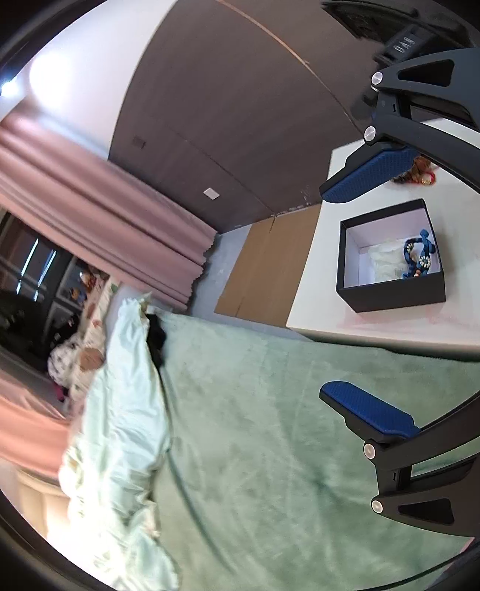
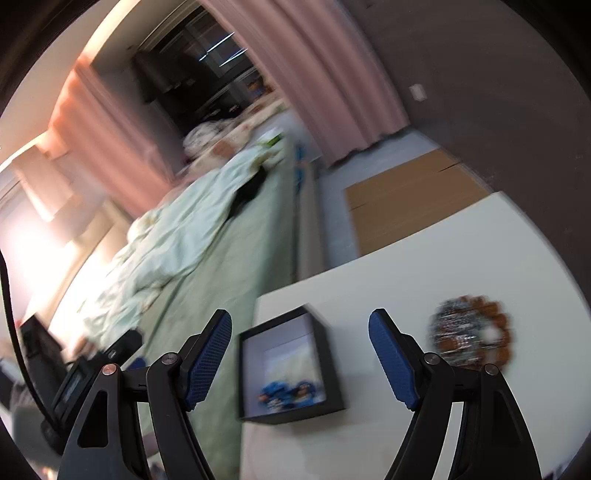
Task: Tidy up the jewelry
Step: 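Move both open tools over the brown bead bracelet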
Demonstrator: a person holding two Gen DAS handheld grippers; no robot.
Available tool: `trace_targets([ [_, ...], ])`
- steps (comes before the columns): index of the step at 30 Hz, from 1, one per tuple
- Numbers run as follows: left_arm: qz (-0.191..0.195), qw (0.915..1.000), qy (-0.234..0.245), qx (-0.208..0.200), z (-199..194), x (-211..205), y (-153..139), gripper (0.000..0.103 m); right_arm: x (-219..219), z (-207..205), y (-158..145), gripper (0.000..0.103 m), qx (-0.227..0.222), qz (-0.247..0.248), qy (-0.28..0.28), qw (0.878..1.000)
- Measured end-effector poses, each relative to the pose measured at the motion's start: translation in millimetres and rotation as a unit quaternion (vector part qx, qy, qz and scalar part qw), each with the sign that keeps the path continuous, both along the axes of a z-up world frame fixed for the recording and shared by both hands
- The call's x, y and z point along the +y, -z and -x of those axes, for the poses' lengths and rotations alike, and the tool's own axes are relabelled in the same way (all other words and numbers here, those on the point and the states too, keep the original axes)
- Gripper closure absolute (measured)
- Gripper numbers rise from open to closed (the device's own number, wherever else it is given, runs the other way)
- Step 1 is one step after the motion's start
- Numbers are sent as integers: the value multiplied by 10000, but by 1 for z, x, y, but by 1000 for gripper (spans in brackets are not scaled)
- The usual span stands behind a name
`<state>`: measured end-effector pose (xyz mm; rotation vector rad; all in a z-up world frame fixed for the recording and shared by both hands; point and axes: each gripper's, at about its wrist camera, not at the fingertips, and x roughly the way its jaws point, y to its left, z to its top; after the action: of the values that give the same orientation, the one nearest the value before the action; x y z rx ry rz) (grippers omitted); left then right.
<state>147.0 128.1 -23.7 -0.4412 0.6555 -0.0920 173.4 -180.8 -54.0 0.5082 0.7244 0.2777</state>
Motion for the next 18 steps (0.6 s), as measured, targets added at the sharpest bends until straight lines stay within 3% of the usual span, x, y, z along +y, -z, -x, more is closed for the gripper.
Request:
trace_targets([
  [5, 159, 9993, 353, 10, 2, -15, 0, 6, -27, 13, -11, 26, -286, 147, 230, 9992],
  [11, -244, 9973, 694, -13, 5, -47, -5, 6, -54, 16, -10, 26, 107, 168, 86, 9998],
  [18, -283, 9951, 942, -65, 3, -76, -5, 6, -80, 29, -10, 26, 156, 113, 249, 9995],
])
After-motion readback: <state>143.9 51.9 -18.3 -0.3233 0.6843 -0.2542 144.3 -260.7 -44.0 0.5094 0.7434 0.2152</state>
